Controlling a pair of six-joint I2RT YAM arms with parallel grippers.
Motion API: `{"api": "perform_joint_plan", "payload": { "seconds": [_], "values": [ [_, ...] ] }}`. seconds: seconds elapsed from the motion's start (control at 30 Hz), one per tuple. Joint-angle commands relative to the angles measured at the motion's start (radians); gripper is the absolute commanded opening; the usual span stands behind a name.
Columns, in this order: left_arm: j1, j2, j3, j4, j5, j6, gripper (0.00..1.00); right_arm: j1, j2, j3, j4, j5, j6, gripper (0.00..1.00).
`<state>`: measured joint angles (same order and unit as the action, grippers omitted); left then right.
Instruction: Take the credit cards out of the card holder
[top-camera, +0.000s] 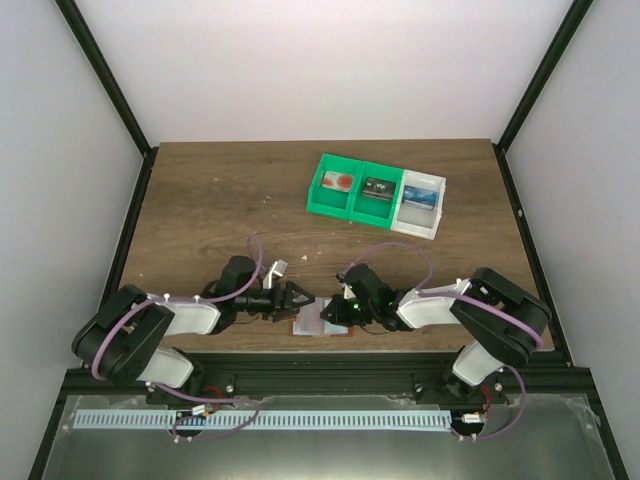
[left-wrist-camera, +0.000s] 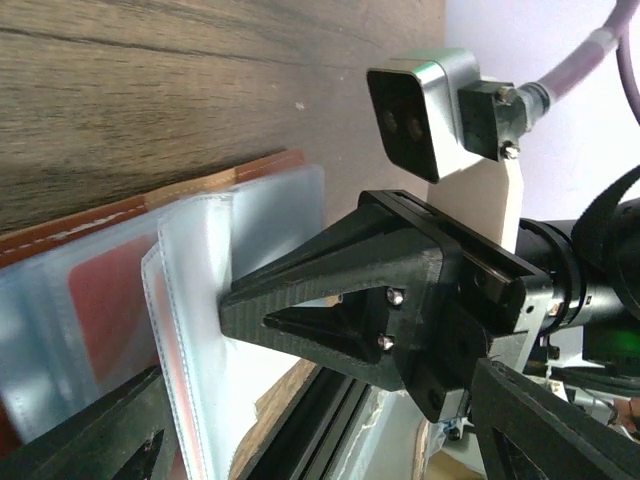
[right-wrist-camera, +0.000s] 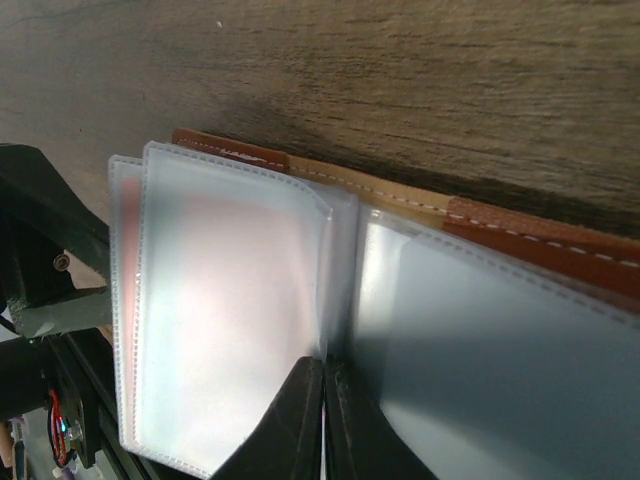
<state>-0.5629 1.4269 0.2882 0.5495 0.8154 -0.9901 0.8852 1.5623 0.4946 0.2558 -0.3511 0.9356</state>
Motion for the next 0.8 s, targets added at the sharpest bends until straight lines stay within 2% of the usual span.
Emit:
{"api": "perform_joint_plan", "payload": {
  "seconds": [0.0, 0.3, 0.6, 0.77],
  "values": [
    [-0.023, -0.028, 0.020, 0.037, 0.003, -0.021, 0.80, 0.005, -0.015, -0.022, -0.034, 0.028, -0.005, 0.05],
    [-0.066, -0.027, 0.027, 0.106, -0.011, -0.074, 0.80, 0.004, -0.015, -0.030, -0.006, 0.030, 0.001, 0.08],
    [-0.077, -0.030, 0.036, 0.148, -0.013, -0.098, 0.81, 0.004, -0.133, -0.086, 0.022, 0.113, 0.024, 0.10],
    [-0.092, 0.012, 0.034, 0.212, -0.011, -0.128, 0.81, 0.004, -0.142, -0.088, 0.028, 0.112, 0.023, 0.12]
  ]
}}
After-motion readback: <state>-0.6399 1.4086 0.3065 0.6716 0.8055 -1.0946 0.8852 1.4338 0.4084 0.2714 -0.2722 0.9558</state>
